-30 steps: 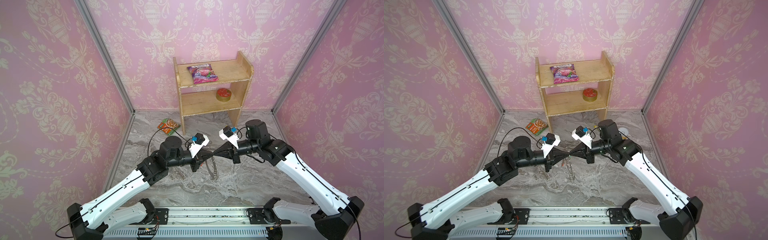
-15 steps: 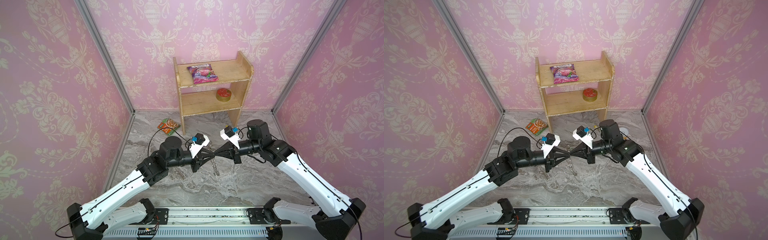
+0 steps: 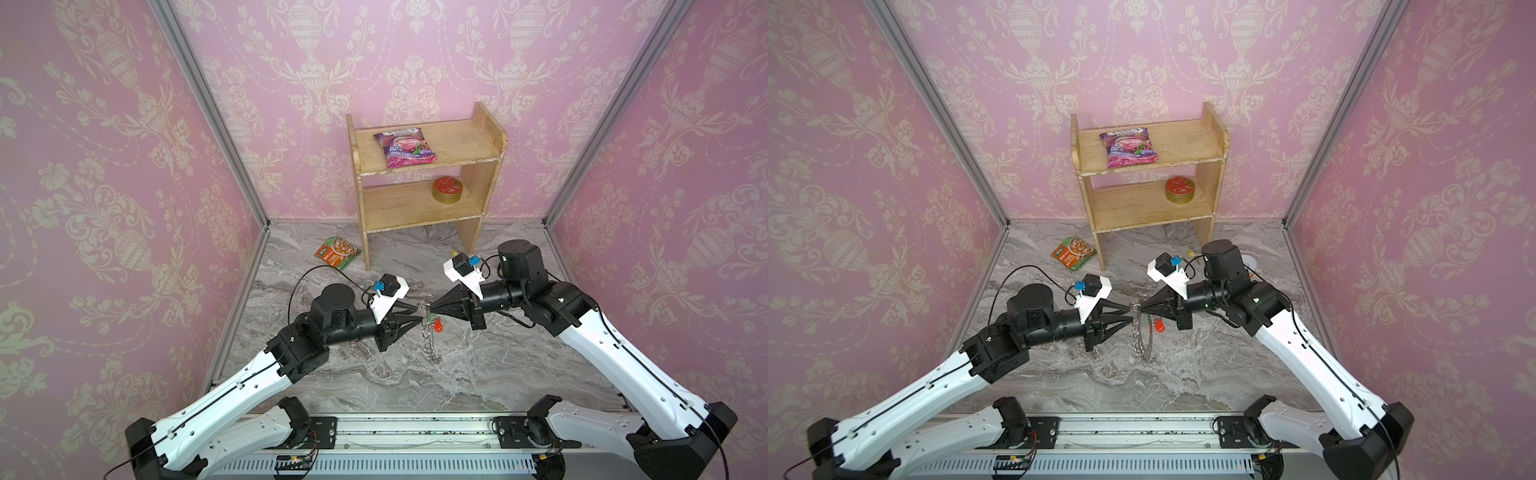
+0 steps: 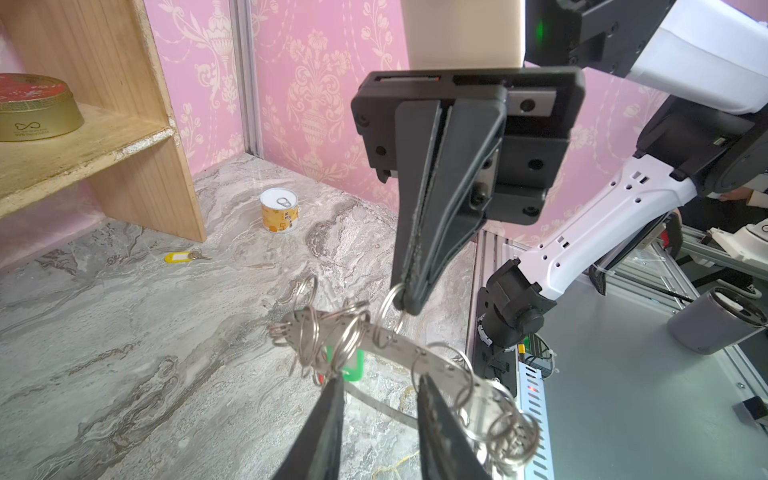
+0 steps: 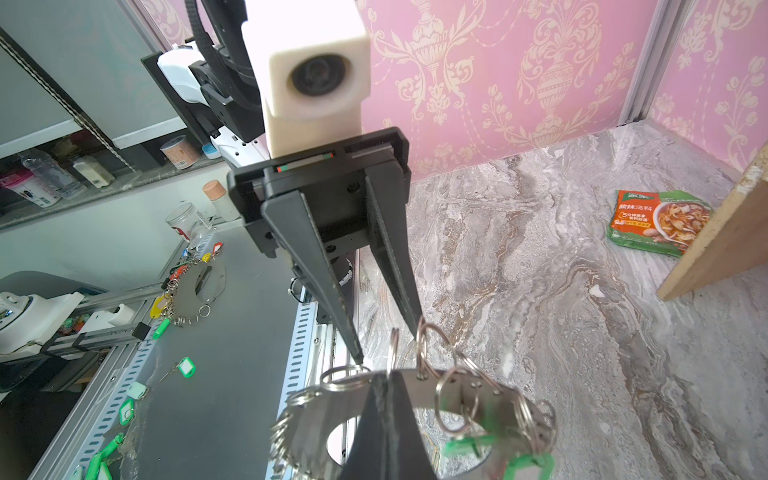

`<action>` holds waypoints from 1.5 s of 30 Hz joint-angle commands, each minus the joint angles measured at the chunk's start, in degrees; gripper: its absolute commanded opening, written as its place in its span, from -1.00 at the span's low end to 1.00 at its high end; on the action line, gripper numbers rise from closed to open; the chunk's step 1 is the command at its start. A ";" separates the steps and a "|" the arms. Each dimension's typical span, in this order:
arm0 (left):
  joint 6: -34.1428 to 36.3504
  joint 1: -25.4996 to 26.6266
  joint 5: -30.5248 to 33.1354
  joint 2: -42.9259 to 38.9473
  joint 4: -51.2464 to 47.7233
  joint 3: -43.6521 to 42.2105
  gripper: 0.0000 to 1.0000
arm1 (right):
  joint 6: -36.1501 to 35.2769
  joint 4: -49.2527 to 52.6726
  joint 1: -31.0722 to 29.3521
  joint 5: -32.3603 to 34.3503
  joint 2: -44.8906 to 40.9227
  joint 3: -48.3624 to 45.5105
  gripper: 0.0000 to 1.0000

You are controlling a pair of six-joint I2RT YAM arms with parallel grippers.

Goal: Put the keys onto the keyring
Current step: 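Hold the keyring disc upright between both grippers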

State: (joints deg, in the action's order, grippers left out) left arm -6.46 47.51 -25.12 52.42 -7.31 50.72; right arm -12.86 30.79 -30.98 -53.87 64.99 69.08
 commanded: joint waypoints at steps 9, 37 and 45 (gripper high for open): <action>-3.47 0.22 -5.76 2.96 6.09 2.54 -0.36 | 0.91 -1.42 -0.08 -2.79 -1.37 1.45 -1.00; -4.41 0.24 -5.25 2.00 8.34 1.96 -1.00 | 0.83 -0.71 -0.09 -1.50 -2.15 1.37 -1.00; 6.86 0.28 -2.79 1.94 -8.23 10.02 -1.00 | -4.46 8.58 -0.06 5.99 -2.48 2.92 -0.42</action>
State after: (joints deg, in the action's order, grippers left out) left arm -6.37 47.59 -28.88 55.16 -7.31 55.37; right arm -13.96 34.26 -31.31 -52.14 64.23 69.80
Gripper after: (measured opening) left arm 0.045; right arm 0.262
